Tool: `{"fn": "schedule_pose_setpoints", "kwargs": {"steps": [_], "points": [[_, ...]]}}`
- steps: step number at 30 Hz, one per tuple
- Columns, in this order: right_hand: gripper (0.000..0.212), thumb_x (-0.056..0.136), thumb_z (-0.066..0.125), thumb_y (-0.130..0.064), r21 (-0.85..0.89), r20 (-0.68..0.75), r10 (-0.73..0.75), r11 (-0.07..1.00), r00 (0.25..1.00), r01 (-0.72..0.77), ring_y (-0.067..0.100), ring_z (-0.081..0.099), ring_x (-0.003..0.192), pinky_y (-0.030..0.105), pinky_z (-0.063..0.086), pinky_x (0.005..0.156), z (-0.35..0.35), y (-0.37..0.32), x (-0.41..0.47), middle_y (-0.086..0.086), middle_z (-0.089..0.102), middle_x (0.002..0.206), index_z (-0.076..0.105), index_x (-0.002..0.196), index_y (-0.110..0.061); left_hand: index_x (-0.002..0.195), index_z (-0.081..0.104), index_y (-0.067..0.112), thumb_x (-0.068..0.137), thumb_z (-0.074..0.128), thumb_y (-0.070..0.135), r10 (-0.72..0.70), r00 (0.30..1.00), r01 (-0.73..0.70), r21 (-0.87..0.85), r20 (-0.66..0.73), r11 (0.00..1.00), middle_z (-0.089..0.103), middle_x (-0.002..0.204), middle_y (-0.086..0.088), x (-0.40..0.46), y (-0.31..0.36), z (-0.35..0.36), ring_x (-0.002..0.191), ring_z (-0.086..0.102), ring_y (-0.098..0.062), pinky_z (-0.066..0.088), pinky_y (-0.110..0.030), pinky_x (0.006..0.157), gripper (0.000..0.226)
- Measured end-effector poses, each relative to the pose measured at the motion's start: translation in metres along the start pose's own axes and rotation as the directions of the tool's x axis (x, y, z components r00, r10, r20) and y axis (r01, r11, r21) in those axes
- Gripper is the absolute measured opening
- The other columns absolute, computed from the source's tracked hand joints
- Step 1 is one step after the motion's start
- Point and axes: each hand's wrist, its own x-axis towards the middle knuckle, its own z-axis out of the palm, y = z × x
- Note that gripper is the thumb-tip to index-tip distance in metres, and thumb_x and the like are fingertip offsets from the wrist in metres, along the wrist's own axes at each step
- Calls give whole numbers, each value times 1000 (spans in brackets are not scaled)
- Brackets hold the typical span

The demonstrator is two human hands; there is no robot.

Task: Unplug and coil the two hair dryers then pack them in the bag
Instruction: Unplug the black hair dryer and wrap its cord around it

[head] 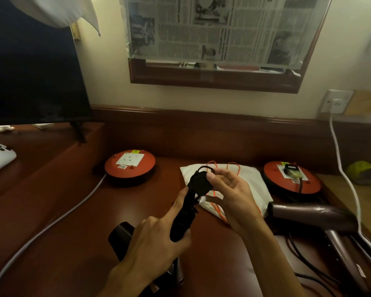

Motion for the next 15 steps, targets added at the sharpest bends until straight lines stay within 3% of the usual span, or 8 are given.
{"fn": "schedule_pose_setpoints", "kwargs": {"steps": [3,8,11,15], "points": [[39,89,76,-28,-164,-50,-7,986,999,-2,23,76,93,40,63,76,6,-1,0,24,72,107,60,118,-7,150,-21,62,95,62,45,-24,1000,24,101,2,995,51,59,12,-2,-1,3,57,58,-4,40,-7,60,101],[40,90,76,-33,-172,-64,-107,980,992,95,26,75,97,56,60,87,15,4,-1,23,71,103,62,104,2,152,-21,59,94,59,47,-6,1000,7,178,-6,984,49,60,12,1,-3,6,52,51,-6,38,-11,58,100],[34,93,69,-40,-261,-145,-172,956,974,130,32,73,92,59,60,76,16,11,1,20,69,97,63,94,-7,147,-33,58,96,57,51,-33,999,40,259,-29,965,50,65,12,2,-5,8,56,50,-6,37,-12,61,103],[50,80,59,-64,-407,-209,-197,908,958,99,40,71,85,57,59,60,16,15,6,21,63,98,52,81,-14,140,-41,58,95,53,55,-101,994,105,355,-30,929,54,75,10,0,-3,14,68,52,-8,34,-17,65,105]]}}
